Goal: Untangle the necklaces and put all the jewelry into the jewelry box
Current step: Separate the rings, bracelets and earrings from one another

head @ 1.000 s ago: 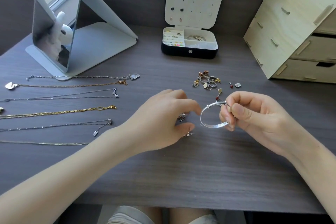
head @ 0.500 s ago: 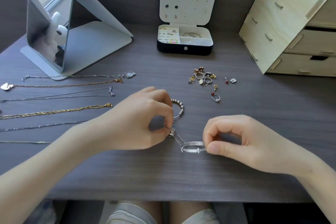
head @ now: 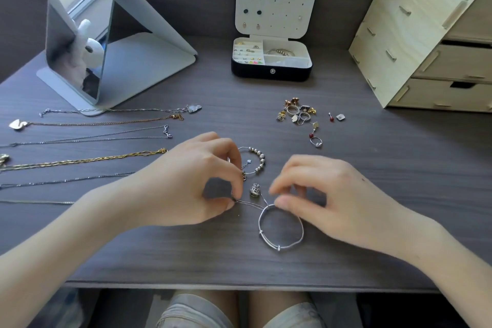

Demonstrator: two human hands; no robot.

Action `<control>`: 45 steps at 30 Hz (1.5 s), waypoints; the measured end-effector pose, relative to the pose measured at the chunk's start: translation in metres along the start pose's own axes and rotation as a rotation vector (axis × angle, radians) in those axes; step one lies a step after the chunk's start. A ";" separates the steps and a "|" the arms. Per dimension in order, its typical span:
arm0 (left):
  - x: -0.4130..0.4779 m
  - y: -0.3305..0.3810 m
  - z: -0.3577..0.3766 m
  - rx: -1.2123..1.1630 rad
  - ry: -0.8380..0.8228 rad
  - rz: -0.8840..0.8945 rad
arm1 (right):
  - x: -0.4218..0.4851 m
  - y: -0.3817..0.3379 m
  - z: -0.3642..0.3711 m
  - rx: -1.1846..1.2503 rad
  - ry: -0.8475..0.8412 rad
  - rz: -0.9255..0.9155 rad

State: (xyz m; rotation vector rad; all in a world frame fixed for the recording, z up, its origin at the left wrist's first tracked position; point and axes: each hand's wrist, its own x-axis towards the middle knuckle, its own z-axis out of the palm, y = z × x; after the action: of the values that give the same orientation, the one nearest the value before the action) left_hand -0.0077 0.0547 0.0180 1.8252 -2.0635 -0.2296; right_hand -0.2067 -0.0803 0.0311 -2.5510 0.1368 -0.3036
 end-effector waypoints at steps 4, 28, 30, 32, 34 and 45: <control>-0.002 0.000 0.000 -0.011 0.018 -0.005 | 0.023 0.001 0.016 -0.207 -0.041 -0.017; -0.013 0.006 -0.002 -0.025 0.096 0.031 | -0.004 0.003 0.001 -0.127 -0.148 0.141; -0.016 0.012 0.005 0.019 0.062 0.090 | -0.005 0.003 0.001 -0.085 -0.117 0.165; -0.018 0.015 0.012 0.087 0.042 0.107 | -0.005 0.003 0.001 -0.041 -0.083 0.188; -0.020 0.016 0.016 0.120 0.036 0.105 | -0.006 0.002 -0.002 0.035 -0.055 0.207; -0.027 0.011 0.005 -0.021 0.055 0.001 | 0.003 0.045 -0.029 -0.290 0.116 0.372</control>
State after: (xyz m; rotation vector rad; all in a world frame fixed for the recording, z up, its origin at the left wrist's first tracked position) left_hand -0.0173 0.0820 0.0127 1.7980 -2.0179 -0.1977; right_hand -0.2121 -0.1340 0.0305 -2.7185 0.7376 -0.3028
